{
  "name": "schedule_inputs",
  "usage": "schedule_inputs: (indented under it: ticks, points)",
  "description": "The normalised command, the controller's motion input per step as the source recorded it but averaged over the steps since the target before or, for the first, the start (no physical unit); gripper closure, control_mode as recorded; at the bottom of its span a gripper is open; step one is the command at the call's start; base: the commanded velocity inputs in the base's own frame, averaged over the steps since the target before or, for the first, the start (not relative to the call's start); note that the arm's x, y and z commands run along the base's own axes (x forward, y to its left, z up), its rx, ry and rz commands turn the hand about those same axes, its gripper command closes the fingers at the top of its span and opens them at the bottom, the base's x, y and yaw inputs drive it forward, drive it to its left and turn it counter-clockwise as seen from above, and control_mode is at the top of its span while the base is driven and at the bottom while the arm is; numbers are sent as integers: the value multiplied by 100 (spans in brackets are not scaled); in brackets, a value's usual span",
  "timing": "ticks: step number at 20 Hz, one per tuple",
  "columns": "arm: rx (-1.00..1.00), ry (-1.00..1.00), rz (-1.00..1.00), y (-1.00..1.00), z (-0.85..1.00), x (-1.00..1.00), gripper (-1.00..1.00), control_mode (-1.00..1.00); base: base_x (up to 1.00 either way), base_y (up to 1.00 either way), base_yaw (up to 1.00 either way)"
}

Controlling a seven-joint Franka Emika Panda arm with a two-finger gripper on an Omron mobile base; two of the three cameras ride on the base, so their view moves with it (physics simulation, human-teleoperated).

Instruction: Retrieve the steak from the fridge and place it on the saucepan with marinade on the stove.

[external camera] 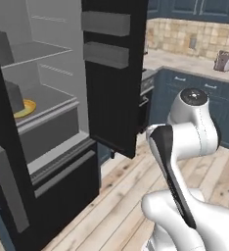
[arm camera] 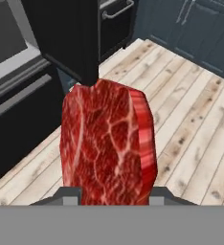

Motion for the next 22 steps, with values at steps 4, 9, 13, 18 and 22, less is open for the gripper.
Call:
schedule_inputs:
  ticks: [4, 9, 13, 18, 22]
  points:
    - [0, 0, 0, 0, 0, 0, 100, 100, -49, 0, -38]
    - [0, 0, 0, 0, 0, 0, 100, 100, -40, -4, -38]
    - [0, 0, 0, 0, 0, 0, 100, 100, -3, -49, -42]
    - [0, 0, 0, 0, 0, 0, 100, 100, 26, -52, -27]
    - [0, 0, 0, 0, 0, 0, 100, 100, 52, -63, 0]
